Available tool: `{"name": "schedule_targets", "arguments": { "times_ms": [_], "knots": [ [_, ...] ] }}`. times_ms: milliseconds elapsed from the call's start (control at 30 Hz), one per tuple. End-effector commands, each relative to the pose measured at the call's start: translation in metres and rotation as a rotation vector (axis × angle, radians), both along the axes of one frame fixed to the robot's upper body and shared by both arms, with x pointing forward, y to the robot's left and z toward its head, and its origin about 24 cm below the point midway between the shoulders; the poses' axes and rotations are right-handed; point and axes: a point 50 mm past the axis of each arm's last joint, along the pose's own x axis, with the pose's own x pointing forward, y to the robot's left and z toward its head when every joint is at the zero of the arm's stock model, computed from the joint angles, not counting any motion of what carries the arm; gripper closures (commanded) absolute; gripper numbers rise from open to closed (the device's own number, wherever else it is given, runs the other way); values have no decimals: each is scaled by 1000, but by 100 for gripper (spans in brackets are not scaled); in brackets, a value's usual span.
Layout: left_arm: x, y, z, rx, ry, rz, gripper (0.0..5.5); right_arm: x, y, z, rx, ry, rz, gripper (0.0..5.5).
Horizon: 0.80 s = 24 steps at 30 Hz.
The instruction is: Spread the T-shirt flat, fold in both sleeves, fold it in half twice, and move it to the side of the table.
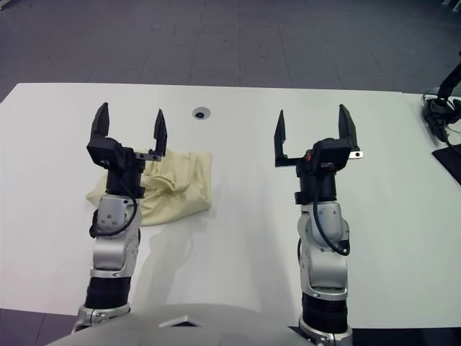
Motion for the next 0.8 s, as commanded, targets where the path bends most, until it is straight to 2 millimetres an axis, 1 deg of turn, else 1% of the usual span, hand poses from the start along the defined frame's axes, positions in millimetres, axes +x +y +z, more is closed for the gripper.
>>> {"name": "schedule_targets", "arguments": {
  "times_ms": [33,167,400,633,800],
  "knots": [
    [-1,0,-3,-3,16,6,11,0,-2,0,-2,-3,3,10],
    [-4,2,-5,-7,18,18,11,1,-1,-2,-2,-1,12,10],
    [-2,2,-8,4,27,11,11,-2,-3,-5,-2,-2,0,10],
    [-7,4,-3,11,19,31,11,-1,0,0,-1,-9,20,10],
    [-7,3,-5,18,26,27,11,-2,-2,-1,0,-5,14,10]
  ]
}}
